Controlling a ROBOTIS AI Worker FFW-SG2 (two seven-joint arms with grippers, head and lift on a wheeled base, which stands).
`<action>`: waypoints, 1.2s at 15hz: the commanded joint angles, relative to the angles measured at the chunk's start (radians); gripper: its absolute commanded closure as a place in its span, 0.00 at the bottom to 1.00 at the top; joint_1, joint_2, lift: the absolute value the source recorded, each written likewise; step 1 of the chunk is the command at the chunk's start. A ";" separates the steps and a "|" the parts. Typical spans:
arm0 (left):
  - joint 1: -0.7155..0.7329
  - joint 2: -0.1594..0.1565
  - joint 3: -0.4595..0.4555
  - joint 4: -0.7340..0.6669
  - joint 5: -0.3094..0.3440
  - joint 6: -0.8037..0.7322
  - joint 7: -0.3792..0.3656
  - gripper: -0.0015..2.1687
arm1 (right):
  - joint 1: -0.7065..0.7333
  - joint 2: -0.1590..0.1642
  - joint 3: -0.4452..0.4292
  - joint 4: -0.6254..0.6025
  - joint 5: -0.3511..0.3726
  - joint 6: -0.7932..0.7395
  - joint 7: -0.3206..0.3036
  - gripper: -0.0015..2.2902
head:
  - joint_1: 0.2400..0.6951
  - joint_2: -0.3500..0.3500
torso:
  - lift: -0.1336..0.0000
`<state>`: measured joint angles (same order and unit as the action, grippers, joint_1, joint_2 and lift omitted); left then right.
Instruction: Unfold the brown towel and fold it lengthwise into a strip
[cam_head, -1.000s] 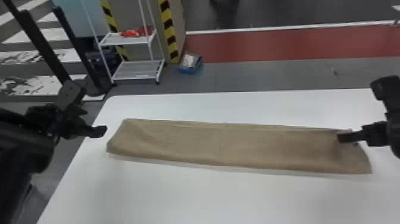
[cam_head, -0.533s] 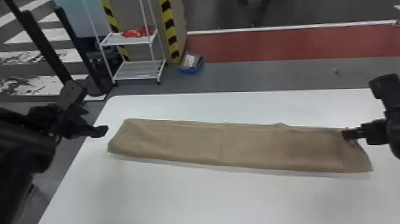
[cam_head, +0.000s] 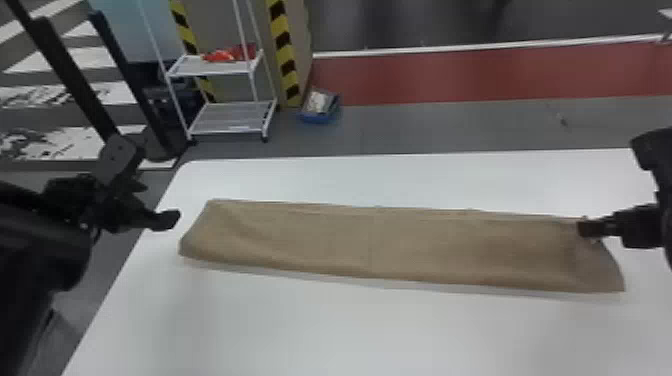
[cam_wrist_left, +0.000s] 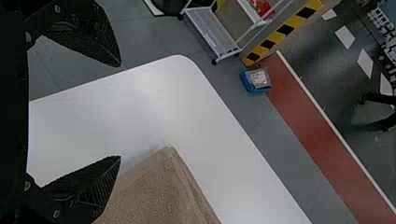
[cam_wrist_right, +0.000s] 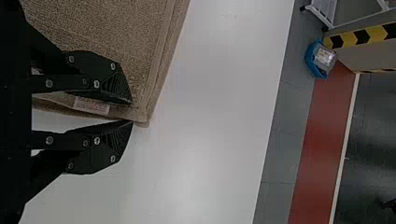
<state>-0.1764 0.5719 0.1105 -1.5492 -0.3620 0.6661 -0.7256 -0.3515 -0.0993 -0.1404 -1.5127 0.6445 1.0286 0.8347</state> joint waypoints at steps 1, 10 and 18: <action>0.000 0.000 0.000 0.000 0.000 -0.001 -0.003 0.10 | 0.000 0.001 0.004 -0.001 0.001 0.002 -0.002 0.38 | 1.00 0.72 | 0.07; 0.009 0.003 0.005 -0.002 0.001 -0.007 -0.003 0.10 | -0.006 0.007 0.028 -0.014 0.007 0.048 0.003 0.38 | 1.00 0.74 | 0.07; 0.012 0.003 0.003 0.001 0.003 -0.016 0.002 0.10 | 0.006 0.007 0.038 -0.060 0.009 0.081 0.007 0.38 | 1.00 0.74 | 0.07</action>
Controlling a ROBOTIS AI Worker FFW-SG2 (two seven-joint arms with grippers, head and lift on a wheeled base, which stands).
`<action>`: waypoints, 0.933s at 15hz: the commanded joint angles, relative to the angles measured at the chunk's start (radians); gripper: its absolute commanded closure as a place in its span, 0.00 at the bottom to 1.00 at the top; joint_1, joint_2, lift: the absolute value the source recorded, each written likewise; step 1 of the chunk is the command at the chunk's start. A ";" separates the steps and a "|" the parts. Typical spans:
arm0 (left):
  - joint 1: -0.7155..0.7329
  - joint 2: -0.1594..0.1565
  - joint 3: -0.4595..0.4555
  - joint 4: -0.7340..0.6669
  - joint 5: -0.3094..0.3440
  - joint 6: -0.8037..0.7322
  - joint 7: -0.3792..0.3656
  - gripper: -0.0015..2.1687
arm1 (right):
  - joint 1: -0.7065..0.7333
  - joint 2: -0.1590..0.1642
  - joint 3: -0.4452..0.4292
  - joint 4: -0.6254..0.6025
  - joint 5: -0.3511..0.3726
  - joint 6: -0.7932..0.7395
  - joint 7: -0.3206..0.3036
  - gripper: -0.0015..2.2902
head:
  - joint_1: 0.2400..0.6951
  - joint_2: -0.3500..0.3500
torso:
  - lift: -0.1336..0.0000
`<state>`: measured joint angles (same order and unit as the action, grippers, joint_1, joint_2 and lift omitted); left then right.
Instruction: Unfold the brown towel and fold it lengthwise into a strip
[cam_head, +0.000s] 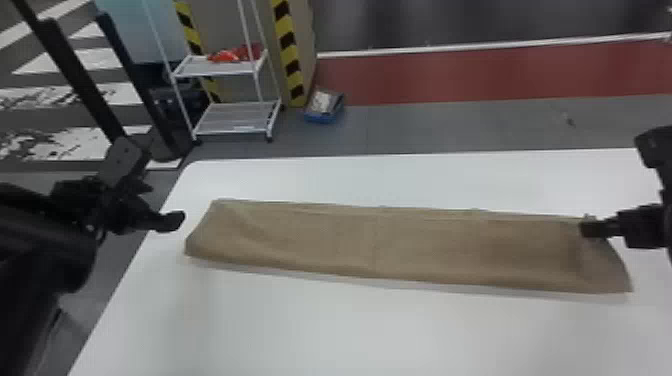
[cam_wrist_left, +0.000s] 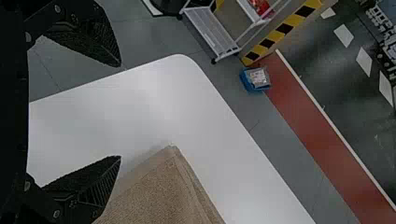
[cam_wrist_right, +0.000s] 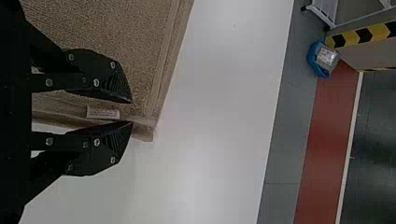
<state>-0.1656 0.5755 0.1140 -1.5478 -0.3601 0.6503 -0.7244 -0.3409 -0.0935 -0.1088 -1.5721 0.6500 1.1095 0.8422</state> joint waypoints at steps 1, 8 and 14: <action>0.001 0.000 0.000 0.000 0.001 -0.001 -0.001 0.10 | -0.009 0.001 0.008 0.003 0.008 -0.006 0.000 0.38 | 1.00 0.74 | 0.07; 0.004 -0.009 0.041 -0.005 0.095 -0.050 -0.009 0.10 | 0.046 0.001 -0.011 -0.045 -0.006 -0.027 0.000 0.58 | 1.00 0.73 | 0.07; -0.025 -0.045 0.047 0.011 0.288 -0.037 0.025 0.10 | 0.114 -0.002 -0.011 -0.131 -0.006 -0.036 0.000 0.58 | 1.00 0.69 | 0.07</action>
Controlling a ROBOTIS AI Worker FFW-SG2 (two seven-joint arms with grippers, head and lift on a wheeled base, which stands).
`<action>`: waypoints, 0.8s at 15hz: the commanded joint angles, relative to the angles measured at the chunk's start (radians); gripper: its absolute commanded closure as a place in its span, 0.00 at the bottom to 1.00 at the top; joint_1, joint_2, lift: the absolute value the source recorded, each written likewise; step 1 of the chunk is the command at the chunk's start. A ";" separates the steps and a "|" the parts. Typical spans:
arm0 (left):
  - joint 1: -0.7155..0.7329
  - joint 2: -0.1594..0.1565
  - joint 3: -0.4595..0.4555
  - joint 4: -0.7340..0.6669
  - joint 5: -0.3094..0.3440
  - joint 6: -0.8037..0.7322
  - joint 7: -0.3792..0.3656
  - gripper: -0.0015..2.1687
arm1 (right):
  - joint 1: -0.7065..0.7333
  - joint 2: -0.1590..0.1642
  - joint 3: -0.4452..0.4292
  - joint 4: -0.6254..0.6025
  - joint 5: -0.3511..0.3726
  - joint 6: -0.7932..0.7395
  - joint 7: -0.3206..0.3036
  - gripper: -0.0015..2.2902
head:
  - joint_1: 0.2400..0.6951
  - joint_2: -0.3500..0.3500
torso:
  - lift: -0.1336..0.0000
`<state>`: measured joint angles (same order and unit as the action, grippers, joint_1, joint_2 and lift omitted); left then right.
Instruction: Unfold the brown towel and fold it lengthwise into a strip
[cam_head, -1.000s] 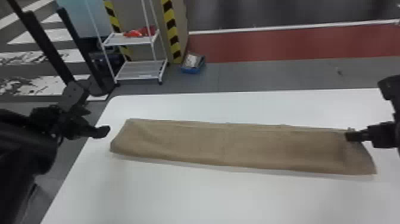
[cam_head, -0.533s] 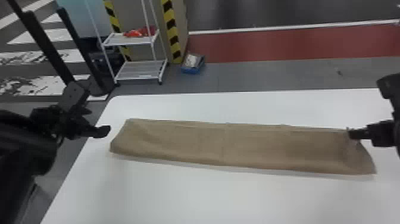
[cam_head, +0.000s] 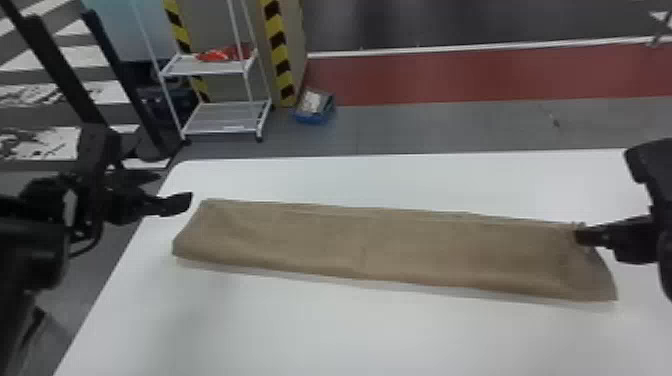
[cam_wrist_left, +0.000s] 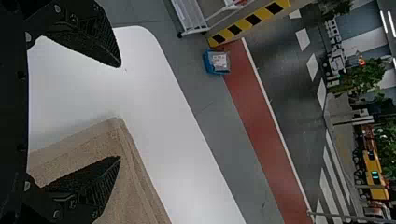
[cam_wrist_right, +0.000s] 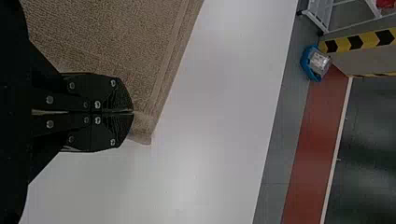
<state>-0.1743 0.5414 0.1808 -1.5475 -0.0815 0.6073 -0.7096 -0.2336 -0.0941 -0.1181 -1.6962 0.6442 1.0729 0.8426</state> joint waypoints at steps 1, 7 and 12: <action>-0.034 -0.020 -0.032 0.032 0.023 0.006 0.029 0.10 | 0.010 -0.001 -0.003 -0.007 0.000 0.000 0.001 0.58 | 1.00 0.69 | 0.07; -0.289 -0.021 -0.135 0.362 0.031 -0.010 -0.007 0.46 | 0.030 -0.006 -0.014 -0.016 0.000 -0.021 0.001 0.58 | 1.00 0.65 | 0.07; -0.274 0.014 -0.156 0.391 0.031 -0.028 -0.008 0.32 | 0.031 -0.009 -0.020 -0.016 -0.008 -0.034 0.003 0.58 | 1.00 0.67 | 0.07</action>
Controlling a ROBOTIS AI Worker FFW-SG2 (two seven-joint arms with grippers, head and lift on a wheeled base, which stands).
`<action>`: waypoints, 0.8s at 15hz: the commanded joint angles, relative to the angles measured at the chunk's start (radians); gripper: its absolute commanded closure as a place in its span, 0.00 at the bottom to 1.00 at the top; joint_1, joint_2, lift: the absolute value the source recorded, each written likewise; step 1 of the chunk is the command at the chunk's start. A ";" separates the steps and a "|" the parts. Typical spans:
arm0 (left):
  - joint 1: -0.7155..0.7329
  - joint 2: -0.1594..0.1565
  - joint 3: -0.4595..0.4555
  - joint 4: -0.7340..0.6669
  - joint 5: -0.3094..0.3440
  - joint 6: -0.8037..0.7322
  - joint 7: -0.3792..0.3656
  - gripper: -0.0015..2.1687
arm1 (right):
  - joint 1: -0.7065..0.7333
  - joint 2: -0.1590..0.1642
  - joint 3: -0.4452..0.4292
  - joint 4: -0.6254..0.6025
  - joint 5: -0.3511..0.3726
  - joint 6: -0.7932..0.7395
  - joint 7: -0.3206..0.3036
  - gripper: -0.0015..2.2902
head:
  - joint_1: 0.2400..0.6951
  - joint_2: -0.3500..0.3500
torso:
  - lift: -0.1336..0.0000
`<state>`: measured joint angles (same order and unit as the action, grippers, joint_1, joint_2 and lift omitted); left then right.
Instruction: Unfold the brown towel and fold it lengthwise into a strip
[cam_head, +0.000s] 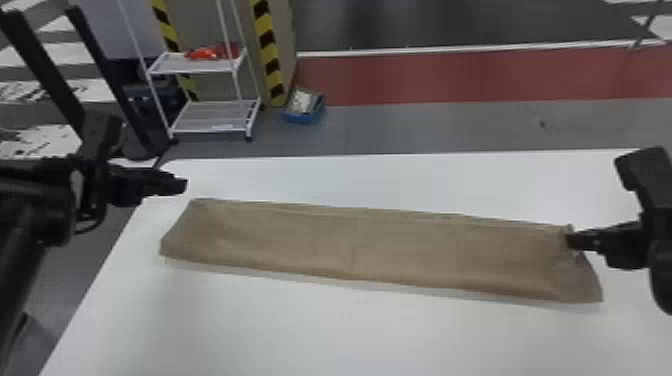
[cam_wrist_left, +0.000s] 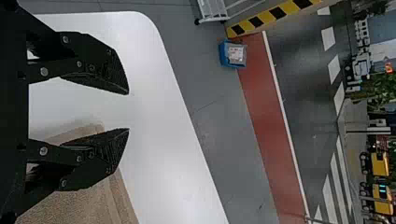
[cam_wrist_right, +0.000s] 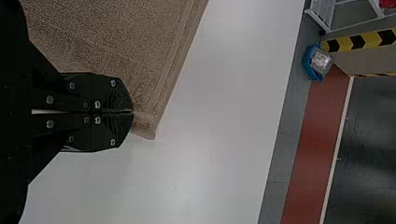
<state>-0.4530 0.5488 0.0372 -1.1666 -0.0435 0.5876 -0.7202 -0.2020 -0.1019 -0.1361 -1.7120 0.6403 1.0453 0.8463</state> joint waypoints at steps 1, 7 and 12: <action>0.004 0.010 -0.020 0.022 -0.007 -0.021 0.002 0.32 | -0.001 -0.001 -0.002 0.000 -0.004 -0.006 -0.001 0.58 | 1.00 0.67 | 0.07; -0.001 0.019 -0.046 0.074 -0.013 -0.030 0.002 0.31 | -0.013 -0.001 0.010 0.000 -0.004 -0.006 0.000 0.58 | 1.00 0.68 | 0.07; -0.016 0.019 -0.063 0.128 -0.006 -0.082 0.016 0.31 | -0.025 -0.001 0.024 0.005 -0.002 -0.003 0.000 0.58 | 1.00 0.70 | 0.07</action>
<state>-0.4677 0.5694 -0.0222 -1.0447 -0.0527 0.5135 -0.7052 -0.2238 -0.1028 -0.1145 -1.7078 0.6366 1.0412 0.8465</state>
